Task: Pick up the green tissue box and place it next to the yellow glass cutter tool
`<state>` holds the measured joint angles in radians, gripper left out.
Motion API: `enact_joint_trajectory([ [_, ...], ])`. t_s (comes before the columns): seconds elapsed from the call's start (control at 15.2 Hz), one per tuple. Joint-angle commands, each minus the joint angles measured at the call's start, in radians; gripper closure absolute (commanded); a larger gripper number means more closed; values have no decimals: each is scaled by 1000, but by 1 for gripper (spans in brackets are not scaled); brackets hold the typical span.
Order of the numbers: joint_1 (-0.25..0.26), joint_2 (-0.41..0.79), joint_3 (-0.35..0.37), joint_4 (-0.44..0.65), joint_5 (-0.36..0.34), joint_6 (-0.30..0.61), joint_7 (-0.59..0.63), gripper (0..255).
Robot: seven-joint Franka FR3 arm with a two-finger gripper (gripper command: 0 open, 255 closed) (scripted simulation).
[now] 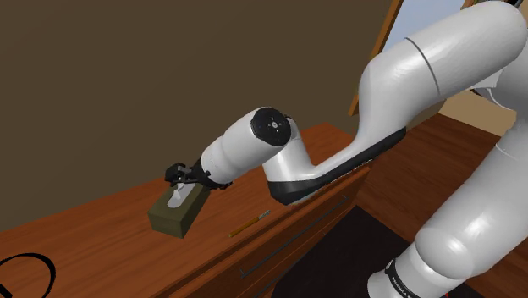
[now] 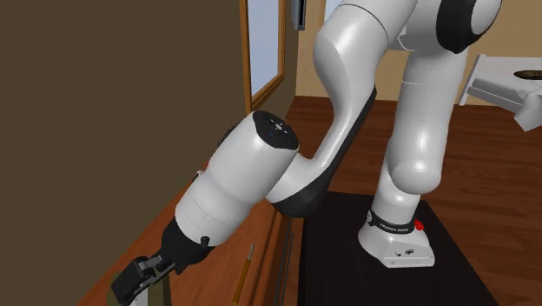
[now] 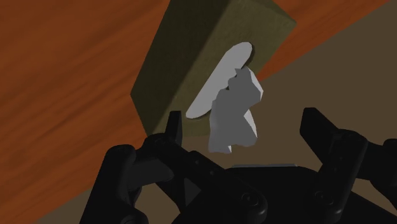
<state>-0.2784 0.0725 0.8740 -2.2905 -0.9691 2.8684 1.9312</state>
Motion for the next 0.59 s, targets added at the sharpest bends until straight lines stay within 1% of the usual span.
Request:
enact_joint_trajectory([
  [0.0, -31, -122, 36, -65, 267, 37, -190, 0],
  [0.13, -11, -120, 17, -65, 263, 36, -187, 0],
  [0.53, -9, -120, 15, -65, 262, 35, -187, 0],
])
